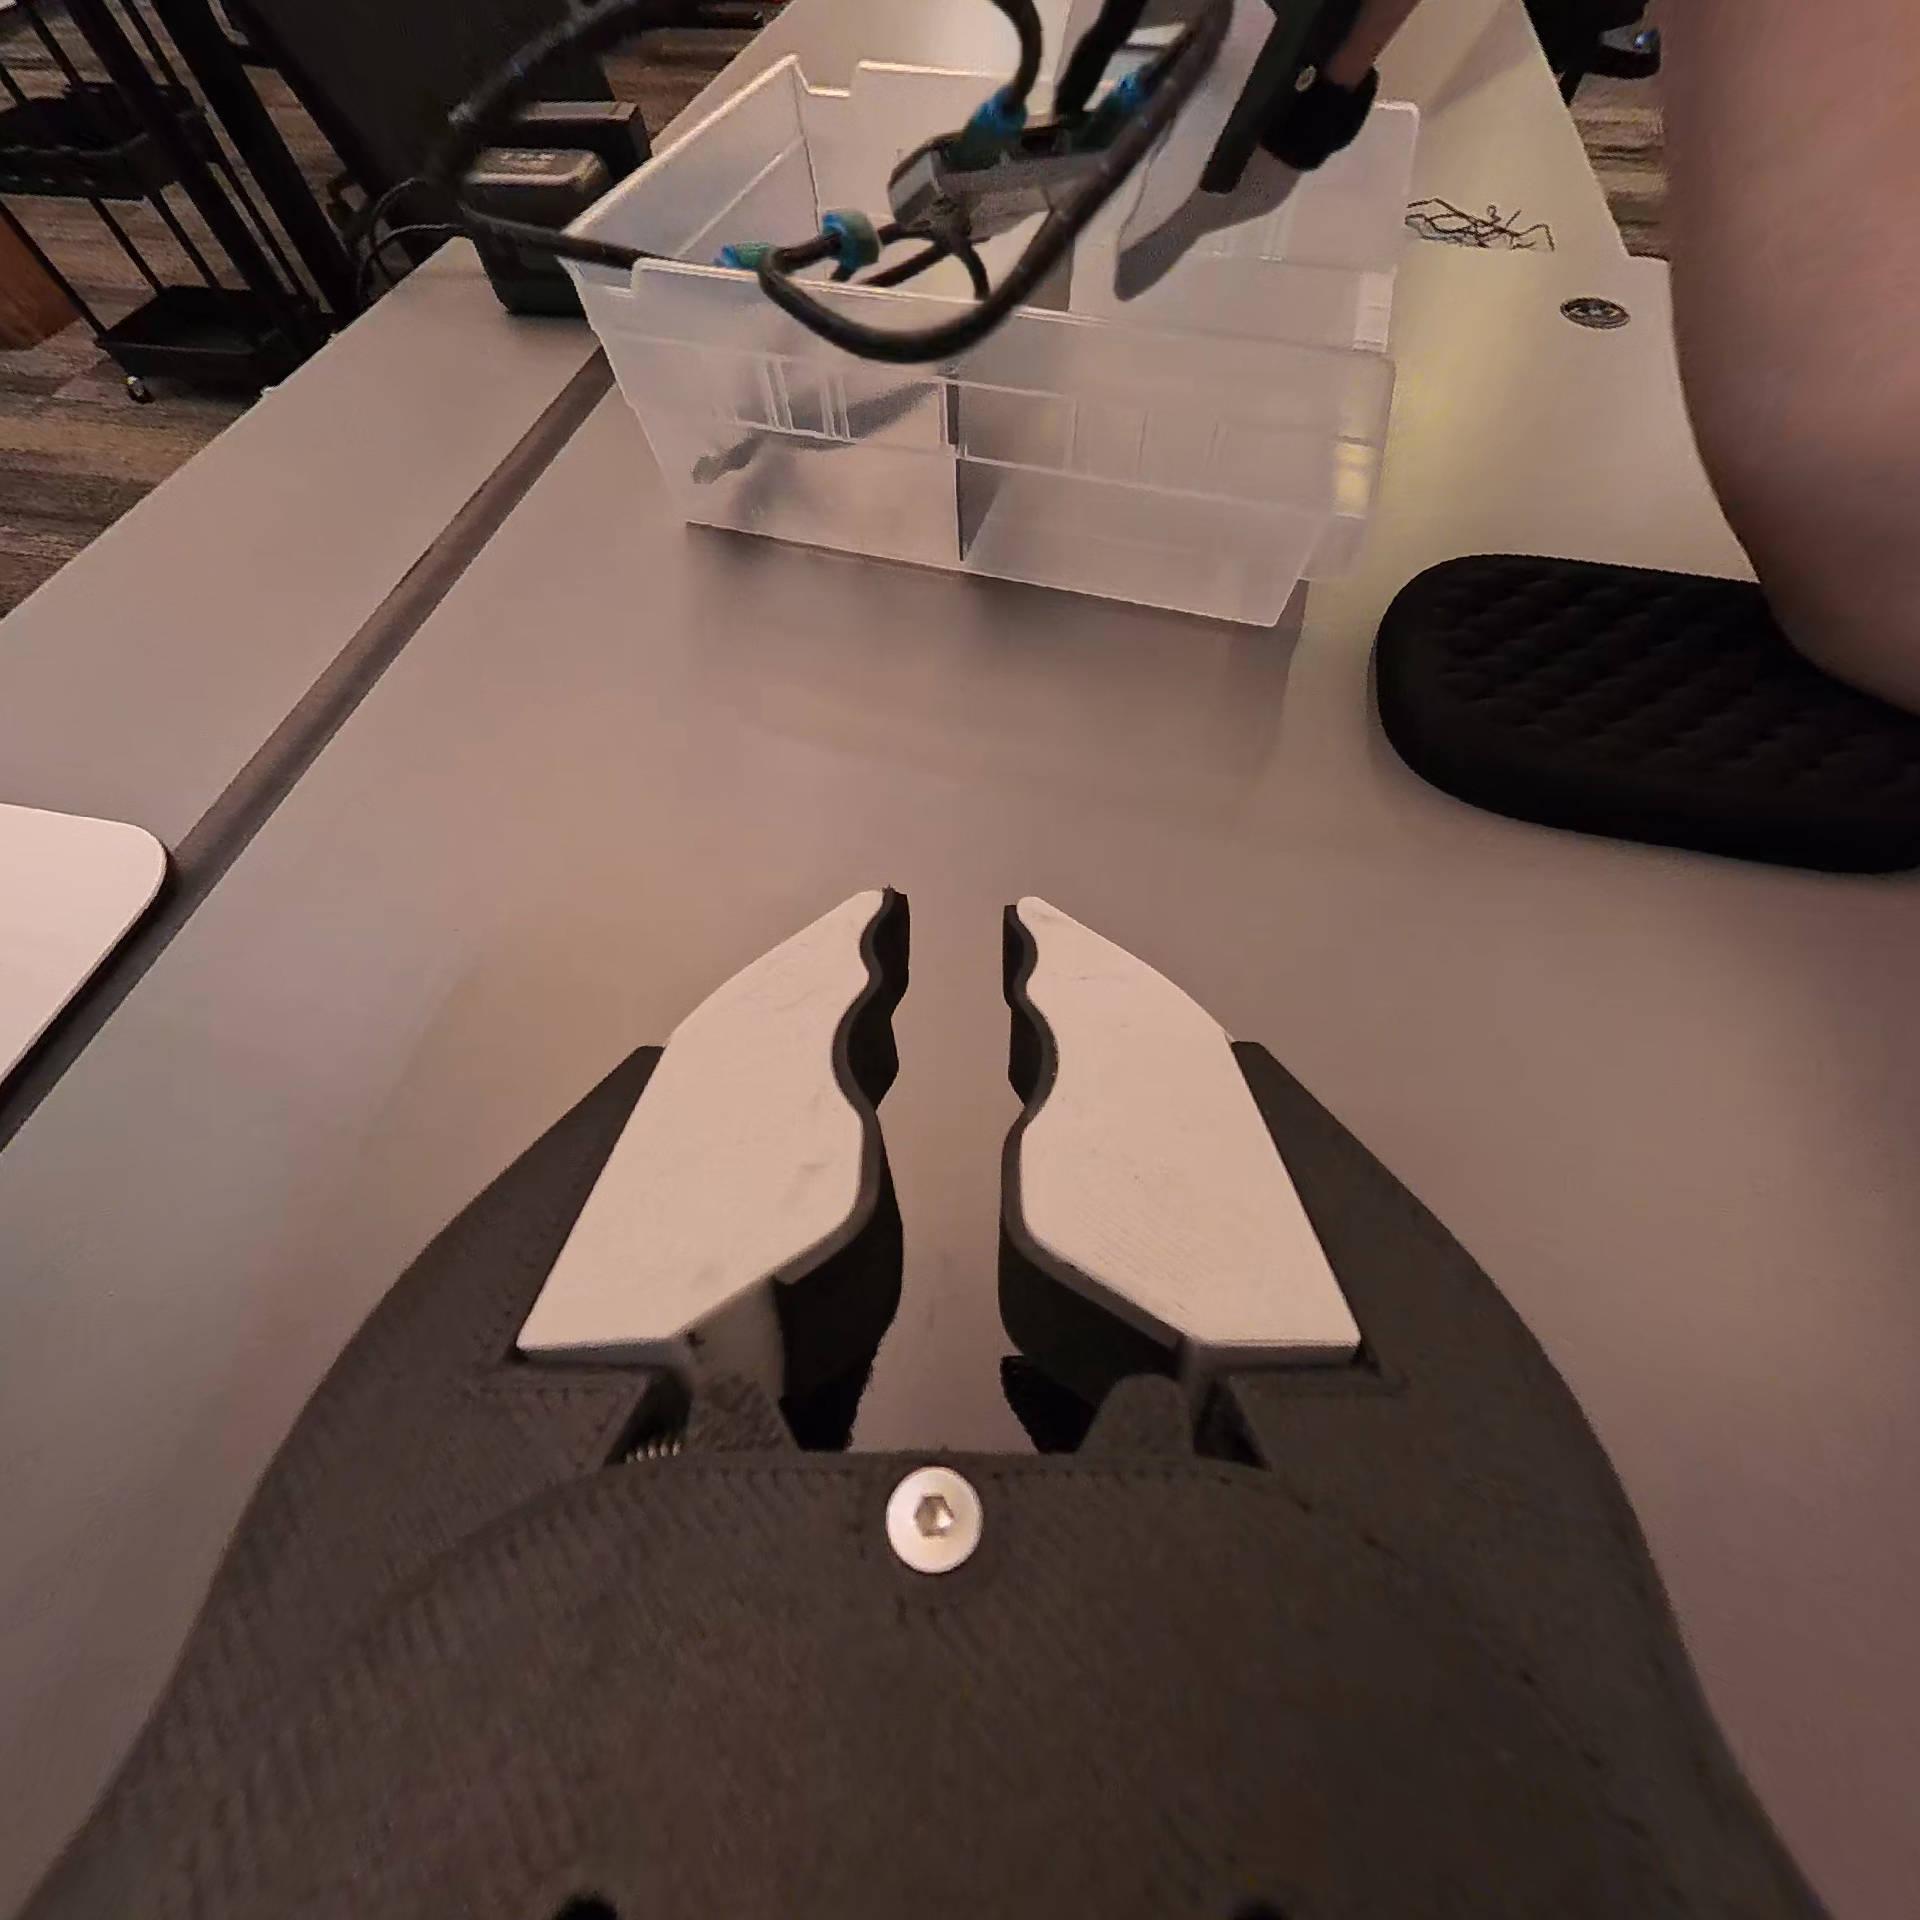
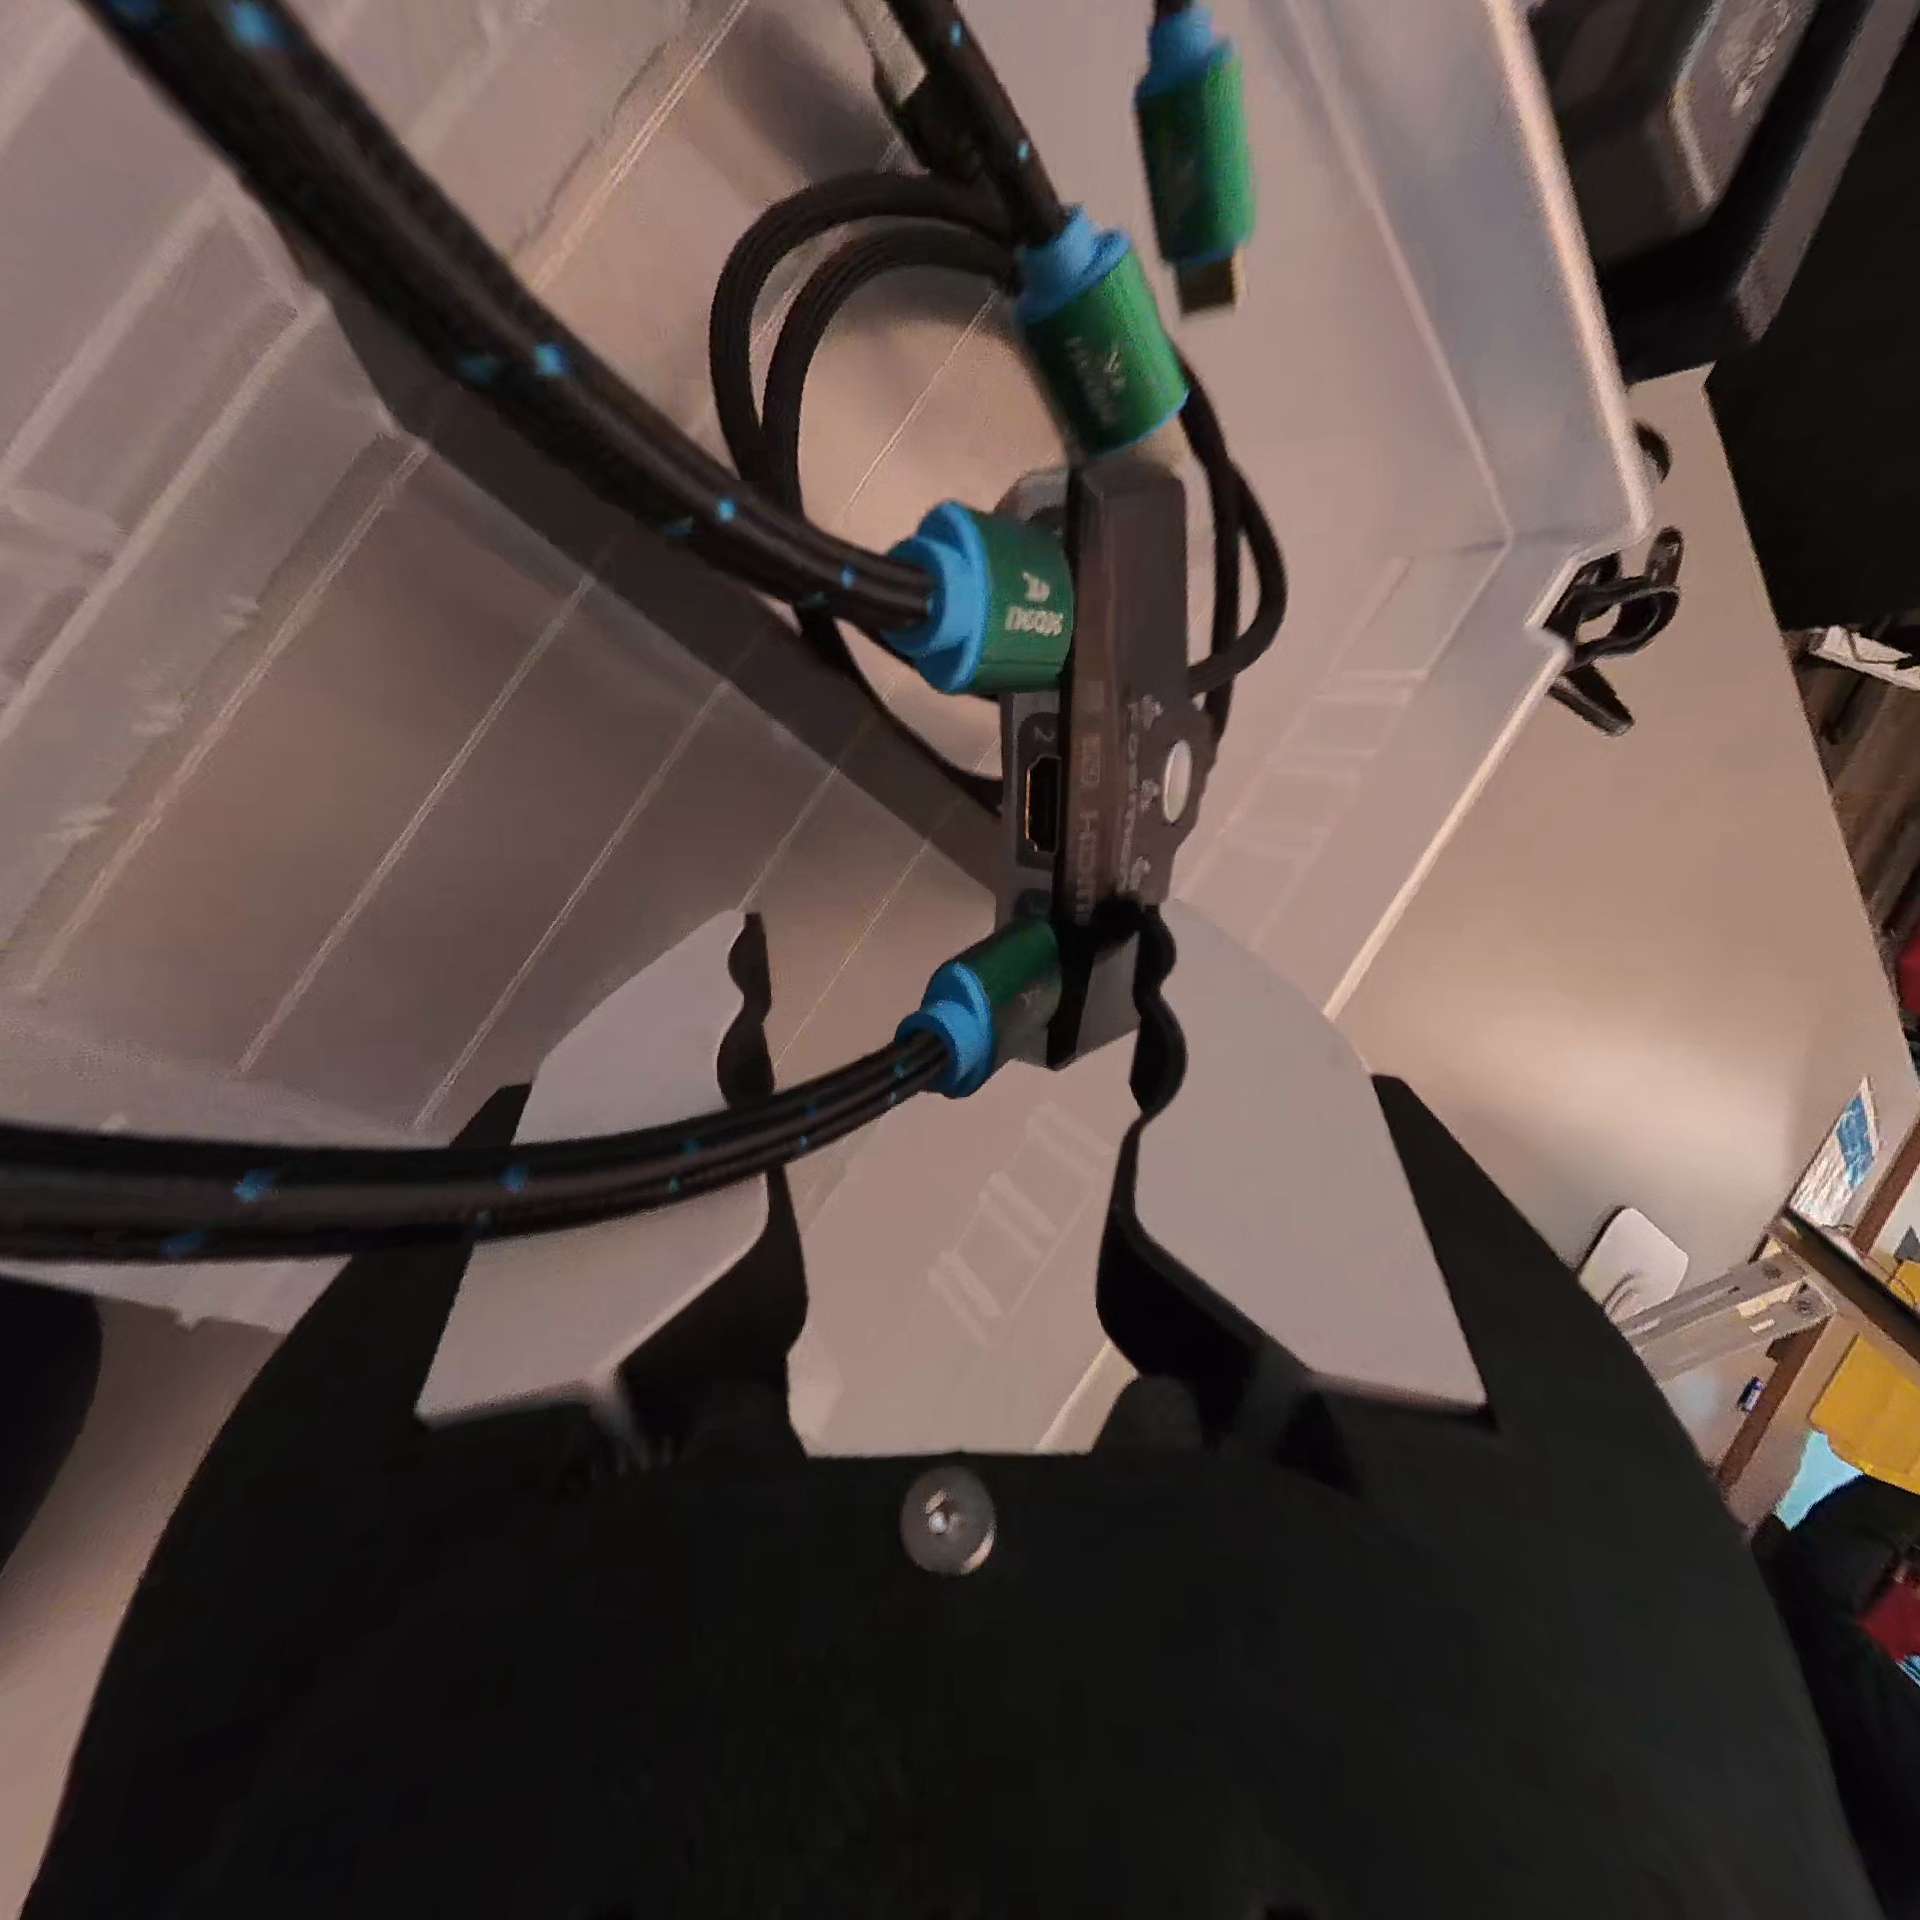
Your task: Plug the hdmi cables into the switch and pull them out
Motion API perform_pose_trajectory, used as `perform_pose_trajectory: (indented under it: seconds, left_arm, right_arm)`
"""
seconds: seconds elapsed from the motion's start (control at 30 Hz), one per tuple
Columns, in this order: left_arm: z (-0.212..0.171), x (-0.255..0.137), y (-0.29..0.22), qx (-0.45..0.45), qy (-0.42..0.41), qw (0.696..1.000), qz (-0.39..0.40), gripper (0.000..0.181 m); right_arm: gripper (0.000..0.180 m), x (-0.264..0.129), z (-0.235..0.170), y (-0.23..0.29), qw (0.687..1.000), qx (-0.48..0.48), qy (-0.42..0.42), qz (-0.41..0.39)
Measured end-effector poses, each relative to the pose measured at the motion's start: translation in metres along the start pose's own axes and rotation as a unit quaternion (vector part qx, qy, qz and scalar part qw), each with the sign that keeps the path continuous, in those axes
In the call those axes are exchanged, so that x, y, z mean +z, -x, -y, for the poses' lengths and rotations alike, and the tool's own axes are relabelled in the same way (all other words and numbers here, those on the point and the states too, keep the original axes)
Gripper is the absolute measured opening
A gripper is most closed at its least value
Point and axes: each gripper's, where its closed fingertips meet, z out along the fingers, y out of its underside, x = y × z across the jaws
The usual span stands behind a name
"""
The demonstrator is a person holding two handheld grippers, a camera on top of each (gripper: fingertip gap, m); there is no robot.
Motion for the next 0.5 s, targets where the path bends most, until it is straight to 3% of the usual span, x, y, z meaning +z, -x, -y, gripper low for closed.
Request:
perform_pose_trajectory:
  seconds: [0.37, 0.5]
  left_arm:
    - [0.007, -0.014, 0.01, -0.014, -0.013, 1.0, 0.008, 0.016]
    - [0.015, -0.023, 0.013, -0.017, -0.031, 0.999, 0.013, 0.016]
  right_arm:
    - [0.075, -0.017, -0.042, 0.023, 0.993, 0.058, 0.084, 0.058]
    - [0.075, -0.022, -0.039, 0.014, 0.995, 0.071, 0.054, 0.04]
